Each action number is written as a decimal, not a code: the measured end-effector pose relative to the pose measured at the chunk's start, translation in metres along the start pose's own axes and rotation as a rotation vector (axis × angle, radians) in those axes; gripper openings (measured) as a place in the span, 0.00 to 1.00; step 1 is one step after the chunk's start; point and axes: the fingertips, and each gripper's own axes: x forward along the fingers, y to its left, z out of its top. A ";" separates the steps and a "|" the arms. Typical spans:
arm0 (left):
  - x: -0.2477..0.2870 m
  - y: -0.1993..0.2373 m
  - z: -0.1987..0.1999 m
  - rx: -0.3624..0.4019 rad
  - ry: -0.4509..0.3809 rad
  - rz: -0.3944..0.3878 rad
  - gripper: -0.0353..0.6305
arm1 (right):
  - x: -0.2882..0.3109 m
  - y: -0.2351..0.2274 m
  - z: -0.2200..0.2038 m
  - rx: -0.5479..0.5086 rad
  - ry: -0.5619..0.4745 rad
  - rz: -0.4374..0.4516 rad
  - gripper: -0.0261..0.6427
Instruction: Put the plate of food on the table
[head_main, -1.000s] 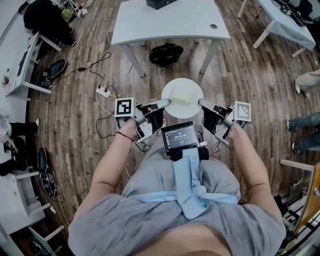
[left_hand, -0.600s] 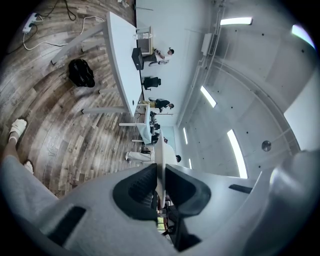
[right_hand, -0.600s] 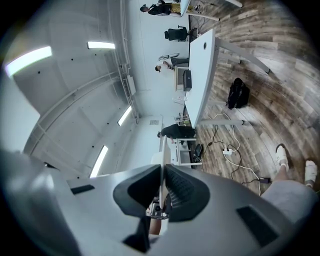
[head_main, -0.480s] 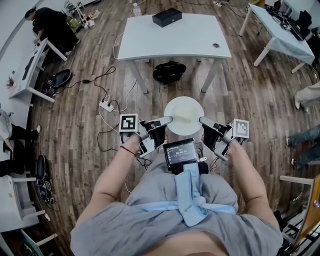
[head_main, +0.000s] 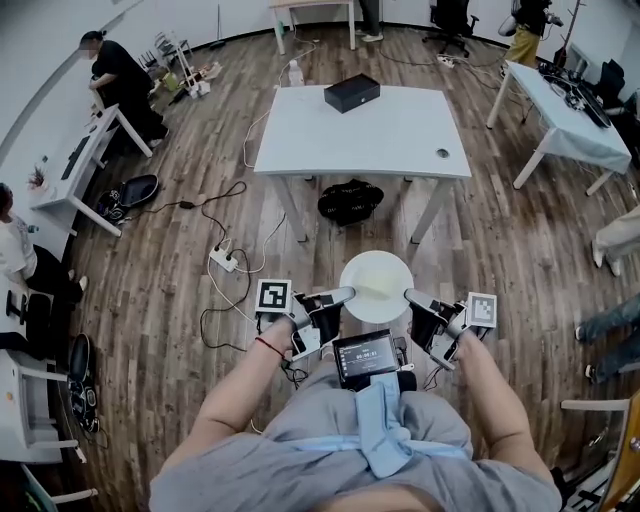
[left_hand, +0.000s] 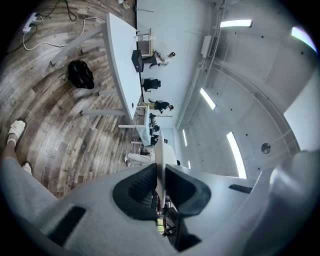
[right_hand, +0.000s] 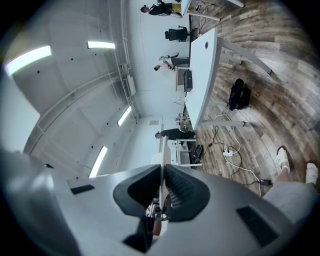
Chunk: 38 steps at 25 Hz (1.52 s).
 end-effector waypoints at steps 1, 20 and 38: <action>0.000 0.001 0.002 -0.005 -0.001 -0.001 0.10 | 0.002 -0.002 0.001 0.000 0.003 -0.004 0.10; -0.007 0.004 0.104 -0.034 0.000 0.012 0.10 | 0.082 -0.022 0.068 -0.003 0.002 -0.043 0.10; -0.037 0.003 0.209 -0.036 0.044 0.008 0.10 | 0.179 -0.029 0.106 0.016 -0.063 -0.044 0.10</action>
